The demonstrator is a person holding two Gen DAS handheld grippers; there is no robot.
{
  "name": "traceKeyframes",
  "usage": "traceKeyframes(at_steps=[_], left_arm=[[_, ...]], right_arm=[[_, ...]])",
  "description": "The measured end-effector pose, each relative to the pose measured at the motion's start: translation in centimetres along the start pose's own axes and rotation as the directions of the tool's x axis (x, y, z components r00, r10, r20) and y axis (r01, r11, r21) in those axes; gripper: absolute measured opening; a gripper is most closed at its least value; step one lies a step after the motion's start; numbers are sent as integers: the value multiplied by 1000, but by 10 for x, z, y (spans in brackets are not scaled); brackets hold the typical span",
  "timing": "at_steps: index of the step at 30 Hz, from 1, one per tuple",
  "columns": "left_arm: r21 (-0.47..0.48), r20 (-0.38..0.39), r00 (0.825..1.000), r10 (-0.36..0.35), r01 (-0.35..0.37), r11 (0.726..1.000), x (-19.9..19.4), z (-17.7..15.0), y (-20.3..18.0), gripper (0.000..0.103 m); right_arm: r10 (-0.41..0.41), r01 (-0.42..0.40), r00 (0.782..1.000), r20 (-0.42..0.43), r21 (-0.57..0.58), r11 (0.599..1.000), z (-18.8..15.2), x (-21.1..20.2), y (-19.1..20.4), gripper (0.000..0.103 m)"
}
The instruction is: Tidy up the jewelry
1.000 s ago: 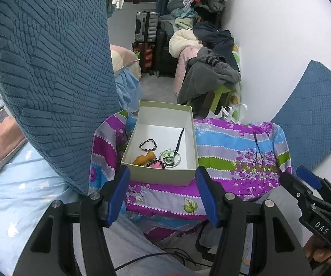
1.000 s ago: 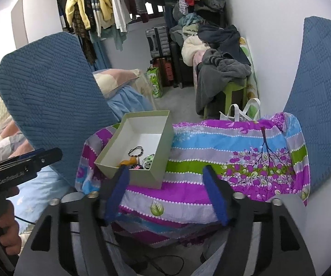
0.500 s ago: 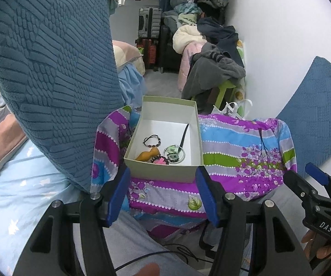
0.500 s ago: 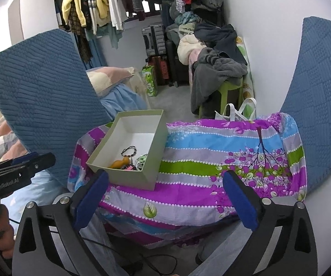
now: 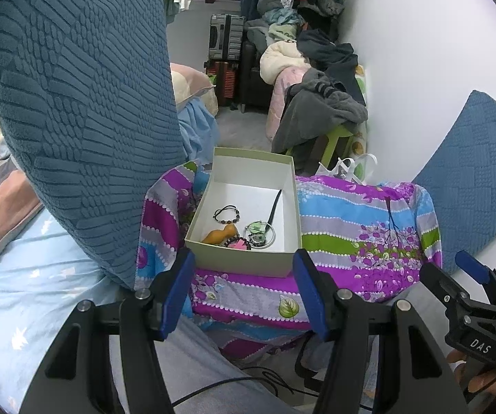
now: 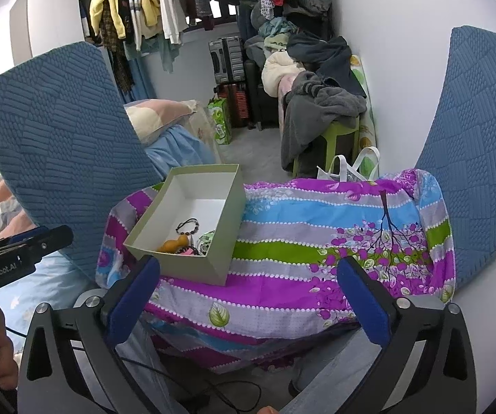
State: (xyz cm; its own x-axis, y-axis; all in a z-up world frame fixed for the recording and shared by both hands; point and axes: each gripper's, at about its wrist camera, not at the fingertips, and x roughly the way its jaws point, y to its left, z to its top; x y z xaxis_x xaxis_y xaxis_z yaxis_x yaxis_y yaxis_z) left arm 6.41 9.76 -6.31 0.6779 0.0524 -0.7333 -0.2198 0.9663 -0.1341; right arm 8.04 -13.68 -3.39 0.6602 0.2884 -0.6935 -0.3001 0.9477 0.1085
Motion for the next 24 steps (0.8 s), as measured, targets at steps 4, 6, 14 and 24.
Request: traceKeyframes(at_steps=[4, 6, 14, 24], left_arm=[[1, 5, 1000, 2, -2, 1000, -1, -1, -1, 59], [2, 6, 1000, 2, -2, 1000, -2, -1, -1, 59], [-1, 16, 1000, 4, -4, 1000, -6, -1, 0, 59], [5, 24, 1000, 1, -1, 1000, -10, -2, -2, 59]], right_arm=[[3, -3, 1000, 1, -8, 1000, -1, -1, 1, 103], [4, -4, 1000, 0, -9, 1000, -1, -2, 1, 103], [5, -5, 1000, 1, -10, 1000, -1, -2, 2, 103], [4, -4, 1000, 7, -14, 1000, 1, -3, 4, 103]])
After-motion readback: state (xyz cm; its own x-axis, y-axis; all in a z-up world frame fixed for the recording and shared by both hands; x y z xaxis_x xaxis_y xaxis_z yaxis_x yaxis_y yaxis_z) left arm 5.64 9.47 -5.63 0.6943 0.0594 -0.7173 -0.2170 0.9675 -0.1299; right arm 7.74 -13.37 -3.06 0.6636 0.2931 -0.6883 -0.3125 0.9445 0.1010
